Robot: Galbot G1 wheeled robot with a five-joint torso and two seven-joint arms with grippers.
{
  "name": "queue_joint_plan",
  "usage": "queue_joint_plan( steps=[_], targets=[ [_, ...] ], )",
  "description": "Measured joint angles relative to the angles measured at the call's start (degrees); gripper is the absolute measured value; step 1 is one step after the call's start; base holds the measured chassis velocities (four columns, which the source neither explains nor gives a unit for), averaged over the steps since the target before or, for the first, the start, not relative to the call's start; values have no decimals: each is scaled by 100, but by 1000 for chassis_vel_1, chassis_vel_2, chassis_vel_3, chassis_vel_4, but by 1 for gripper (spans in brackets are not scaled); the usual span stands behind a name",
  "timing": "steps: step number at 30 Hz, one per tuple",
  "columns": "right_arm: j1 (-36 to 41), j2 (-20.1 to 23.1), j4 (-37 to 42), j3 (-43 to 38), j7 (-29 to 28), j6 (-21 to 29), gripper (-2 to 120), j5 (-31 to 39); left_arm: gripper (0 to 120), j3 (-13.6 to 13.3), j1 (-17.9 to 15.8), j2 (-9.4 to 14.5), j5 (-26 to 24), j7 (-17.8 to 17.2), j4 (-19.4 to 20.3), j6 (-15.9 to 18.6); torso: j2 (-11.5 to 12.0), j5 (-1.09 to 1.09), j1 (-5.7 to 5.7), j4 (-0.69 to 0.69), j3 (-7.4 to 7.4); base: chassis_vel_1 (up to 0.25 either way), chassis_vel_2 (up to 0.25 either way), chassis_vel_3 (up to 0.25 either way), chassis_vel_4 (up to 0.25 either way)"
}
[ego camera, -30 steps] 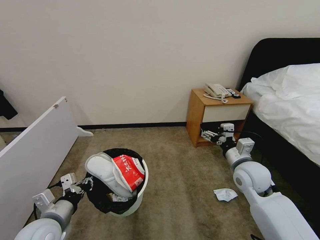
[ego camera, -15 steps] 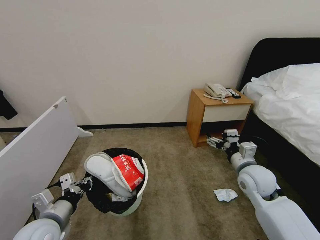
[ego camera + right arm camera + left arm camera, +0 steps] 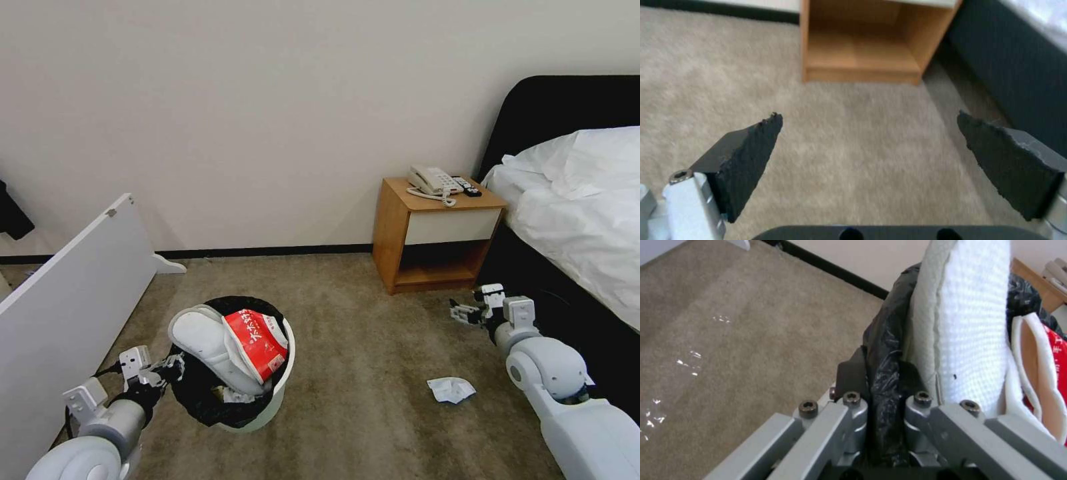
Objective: Pick up the trash bin, then pick up the garbage from the floor and place it into the trash bin.
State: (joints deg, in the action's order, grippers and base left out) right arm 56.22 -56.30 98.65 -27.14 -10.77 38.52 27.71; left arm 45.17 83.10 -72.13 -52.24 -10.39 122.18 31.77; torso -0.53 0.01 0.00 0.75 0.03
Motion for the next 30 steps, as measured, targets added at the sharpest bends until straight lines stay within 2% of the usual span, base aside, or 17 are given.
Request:
queue_joint_plan(
  steps=[3, 7, 15, 21, 26, 30],
  targets=[
    [-10, -29, -246, -105, 2, 325, 100, 105, 5, 22, 8, 13, -18, 3, 0, -5, 0, 0, 0, 0, 0, 0, 0, 0, 0],
    [-7, -31, -421, -177, 97, 382, 100, 202, 5, 23, 11, 13, -22, 8, -7, -8, 0, -2, 0, 0, 0, 0, 0, 0, 0],
    [-56, -158, -1261, -233, 406, 390, 100, 183, 5, 20, 33, 1, -22, 30, -15, -18, 0, 0, 0, 1, 0, 0, 0, 0, 0],
    [-277, -566, -1824, 2, 528, 273, 100, 91, 5, 9, 56, -17, 14, 39, -37, -37, 0, -1, 0, -1, 0, 0, 0, 0, 0],
    [-553, -1150, -2422, 244, 533, 7, 100, 18, 5, -4, 71, -32, 35, 42, -39, -41, 0, -1, 0, -2, 0, 0, 0, 0, 0],
    [-651, -1312, -2732, 311, 571, -147, 100, -43, 5, -9, 76, -45, 42, 55, -46, -42, 0, -2, 0, 0, 0, 0, 0, 0, 0]
  ],
)
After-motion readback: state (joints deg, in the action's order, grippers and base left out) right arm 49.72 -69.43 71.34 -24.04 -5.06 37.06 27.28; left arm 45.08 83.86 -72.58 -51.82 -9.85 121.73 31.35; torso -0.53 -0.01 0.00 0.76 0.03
